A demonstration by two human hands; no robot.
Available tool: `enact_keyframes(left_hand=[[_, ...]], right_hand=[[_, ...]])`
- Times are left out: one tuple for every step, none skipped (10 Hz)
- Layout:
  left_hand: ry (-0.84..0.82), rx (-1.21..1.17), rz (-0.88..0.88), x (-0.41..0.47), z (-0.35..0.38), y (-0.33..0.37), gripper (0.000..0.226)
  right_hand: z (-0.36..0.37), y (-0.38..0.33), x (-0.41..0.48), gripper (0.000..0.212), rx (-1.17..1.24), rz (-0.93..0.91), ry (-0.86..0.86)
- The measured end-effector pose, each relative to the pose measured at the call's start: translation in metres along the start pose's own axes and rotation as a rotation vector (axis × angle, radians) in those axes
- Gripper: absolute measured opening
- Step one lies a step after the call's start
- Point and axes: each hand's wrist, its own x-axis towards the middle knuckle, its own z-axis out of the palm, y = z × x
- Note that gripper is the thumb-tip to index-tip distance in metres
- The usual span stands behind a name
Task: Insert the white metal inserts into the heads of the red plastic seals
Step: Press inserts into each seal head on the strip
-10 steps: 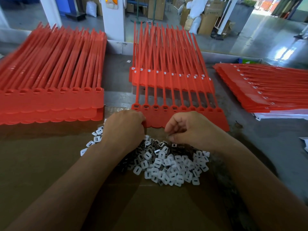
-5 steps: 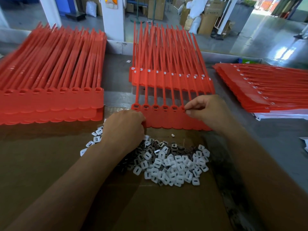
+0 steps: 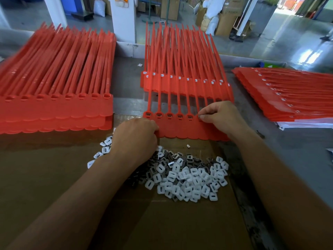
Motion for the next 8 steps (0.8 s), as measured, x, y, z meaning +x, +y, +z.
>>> enact_keyframes(left_hand=[[-0.001, 0.003, 0.002, 0.0, 0.0, 0.0, 0.034], [0.0, 0.003, 0.004, 0.0, 0.0, 0.0, 0.033], [0.007, 0.009, 0.005, 0.0, 0.0, 0.0, 0.033], [0.01, 0.01, 0.006, -0.001, 0.001, 0.0, 0.033], [0.011, 0.007, 0.012, 0.0, 0.001, 0.0, 0.034], [0.013, 0.006, 0.012, 0.0, 0.001, 0.0, 0.034], [0.009, 0.004, 0.008, 0.0, 0.0, 0.0, 0.033], [0.008, 0.009, 0.012, 0.0, 0.0, 0.0, 0.033]], right_hand=[[0.0, -0.001, 0.001, 0.014, -0.046, 0.0, -0.011], [0.001, -0.002, 0.001, 0.006, -0.1, -0.012, 0.013], [0.004, -0.001, -0.002, 0.011, -0.149, -0.076, 0.074], [0.009, 0.001, -0.007, 0.016, -0.211, -0.152, 0.151], [0.013, 0.003, -0.01, 0.019, -0.333, -0.204, 0.191], [0.015, 0.002, -0.012, 0.02, -0.433, -0.242, 0.191], [0.017, 0.002, -0.013, 0.024, -0.518, -0.277, 0.173], [0.017, 0.002, -0.014, 0.026, -0.561, -0.289, 0.163]])
